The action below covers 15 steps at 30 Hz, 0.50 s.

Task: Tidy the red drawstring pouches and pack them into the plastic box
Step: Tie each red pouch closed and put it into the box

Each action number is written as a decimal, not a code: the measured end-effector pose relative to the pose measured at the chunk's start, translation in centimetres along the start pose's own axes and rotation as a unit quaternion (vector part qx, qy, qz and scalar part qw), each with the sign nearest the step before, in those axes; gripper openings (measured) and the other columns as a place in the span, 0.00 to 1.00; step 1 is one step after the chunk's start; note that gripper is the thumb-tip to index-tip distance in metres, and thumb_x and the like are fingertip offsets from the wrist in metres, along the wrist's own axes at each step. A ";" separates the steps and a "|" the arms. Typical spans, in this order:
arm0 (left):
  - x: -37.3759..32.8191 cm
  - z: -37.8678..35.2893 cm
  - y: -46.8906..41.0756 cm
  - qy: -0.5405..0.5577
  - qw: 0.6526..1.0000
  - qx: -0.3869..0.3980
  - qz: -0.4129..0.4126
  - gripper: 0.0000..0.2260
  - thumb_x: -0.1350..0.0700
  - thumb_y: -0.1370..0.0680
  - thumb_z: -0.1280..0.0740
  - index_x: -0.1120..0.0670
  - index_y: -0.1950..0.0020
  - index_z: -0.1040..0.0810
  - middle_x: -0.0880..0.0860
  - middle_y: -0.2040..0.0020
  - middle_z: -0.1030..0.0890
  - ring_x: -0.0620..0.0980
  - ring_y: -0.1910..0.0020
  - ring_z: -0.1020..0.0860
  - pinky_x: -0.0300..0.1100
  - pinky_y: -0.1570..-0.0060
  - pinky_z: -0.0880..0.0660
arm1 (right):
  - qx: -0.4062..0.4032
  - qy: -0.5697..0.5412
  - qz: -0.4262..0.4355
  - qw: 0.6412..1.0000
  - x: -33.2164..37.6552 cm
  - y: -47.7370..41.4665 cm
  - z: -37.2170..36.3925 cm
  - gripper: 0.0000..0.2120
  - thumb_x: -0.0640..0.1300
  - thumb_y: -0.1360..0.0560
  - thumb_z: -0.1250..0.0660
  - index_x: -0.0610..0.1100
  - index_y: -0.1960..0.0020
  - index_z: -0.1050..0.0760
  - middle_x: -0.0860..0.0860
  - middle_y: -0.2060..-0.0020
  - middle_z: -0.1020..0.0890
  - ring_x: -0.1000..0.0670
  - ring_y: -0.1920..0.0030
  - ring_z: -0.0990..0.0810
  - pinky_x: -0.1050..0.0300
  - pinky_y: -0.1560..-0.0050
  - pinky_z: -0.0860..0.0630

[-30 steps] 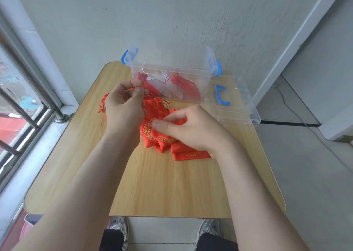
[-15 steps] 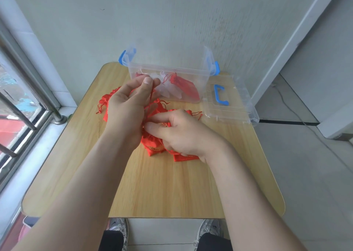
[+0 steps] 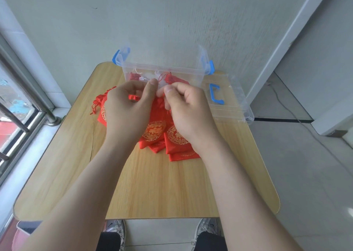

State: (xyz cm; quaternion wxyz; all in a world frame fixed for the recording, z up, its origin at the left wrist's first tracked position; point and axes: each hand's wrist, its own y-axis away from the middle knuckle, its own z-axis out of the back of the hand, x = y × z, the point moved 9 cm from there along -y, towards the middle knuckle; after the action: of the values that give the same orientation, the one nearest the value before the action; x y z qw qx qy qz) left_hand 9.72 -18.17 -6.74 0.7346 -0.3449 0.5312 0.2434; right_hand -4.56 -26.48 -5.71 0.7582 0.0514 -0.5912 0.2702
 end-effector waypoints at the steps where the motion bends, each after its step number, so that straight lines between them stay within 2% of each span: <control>1: -0.5 -0.1 0.2 -0.022 1.000 -0.003 -0.019 0.13 0.41 0.19 0.29 0.48 0.55 0.13 0.46 0.61 0.14 0.44 0.60 0.16 0.51 0.54 0.19 | -0.024 -0.003 0.008 1.000 0.0 0.0 0.5 0.14 0.44 0.14 0.38 0.46 0.53 0.16 0.60 0.70 0.22 0.60 0.68 0.25 0.61 0.61 0.29; 4: -2.0 -0.1 0.7 -0.054 0.996 -0.017 -0.070 0.09 0.44 0.18 0.29 0.46 0.54 0.13 0.42 0.61 0.14 0.41 0.64 0.16 0.49 0.56 0.19 | -0.078 0.010 0.047 0.996 0.5 0.0 1.5 0.15 0.46 0.15 0.40 0.44 0.52 0.17 0.55 0.63 0.17 0.58 0.60 0.17 0.53 0.54 0.20; 7: -3.0 -0.6 1.2 -0.035 0.995 0.004 -0.091 0.08 0.48 0.16 0.30 0.48 0.51 0.13 0.45 0.64 0.14 0.46 0.73 0.16 0.52 0.63 0.17 | -0.107 0.010 0.080 0.991 1.2 0.4 2.1 0.14 0.45 0.14 0.40 0.42 0.51 0.18 0.55 0.61 0.16 0.57 0.56 0.15 0.47 0.49 0.18; 9: -2.8 -1.5 1.3 0.003 0.996 0.042 -0.078 0.08 0.53 0.16 0.32 0.50 0.48 0.13 0.48 0.61 0.13 0.50 0.71 0.14 0.55 0.64 0.16 | -0.121 0.004 0.090 0.989 1.4 0.7 2.5 0.14 0.45 0.14 0.40 0.42 0.50 0.17 0.55 0.60 0.15 0.57 0.57 0.15 0.47 0.49 0.18; 11: -2.8 -2.4 1.5 0.006 0.993 0.081 -0.088 0.10 0.58 0.19 0.33 0.49 0.44 0.13 0.49 0.56 0.12 0.50 0.62 0.12 0.55 0.57 0.15 | -0.126 -0.008 0.085 0.988 1.2 0.6 2.8 0.14 0.45 0.15 0.39 0.42 0.51 0.17 0.55 0.60 0.15 0.56 0.57 0.14 0.46 0.49 0.17; 13: -2.8 -3.5 1.7 -0.015 0.985 0.129 -0.112 0.10 0.58 0.21 0.30 0.48 0.42 0.15 0.47 0.52 0.12 0.47 0.55 0.13 0.52 0.52 0.16 | -0.121 -0.019 0.068 0.990 0.8 0.3 2.9 0.14 0.47 0.17 0.37 0.43 0.53 0.15 0.54 0.61 0.14 0.54 0.58 0.14 0.44 0.49 0.16; 15: -2.8 -4.4 2.0 -0.028 0.976 0.173 -0.132 0.07 0.57 0.21 0.27 0.49 0.44 0.15 0.48 0.54 0.13 0.44 0.57 0.16 0.44 0.57 0.21 | -0.115 -0.021 0.054 0.992 0.5 0.2 3.0 0.13 0.47 0.20 0.35 0.45 0.57 0.14 0.53 0.63 0.13 0.50 0.60 0.14 0.43 0.51 0.17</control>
State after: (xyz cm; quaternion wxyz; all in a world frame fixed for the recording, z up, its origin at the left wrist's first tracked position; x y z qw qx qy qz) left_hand 4.63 -20.22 -5.42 0.8232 -0.2725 0.4946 0.0577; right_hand -7.23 -27.36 -4.44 0.7309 -0.0624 -0.6358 0.2402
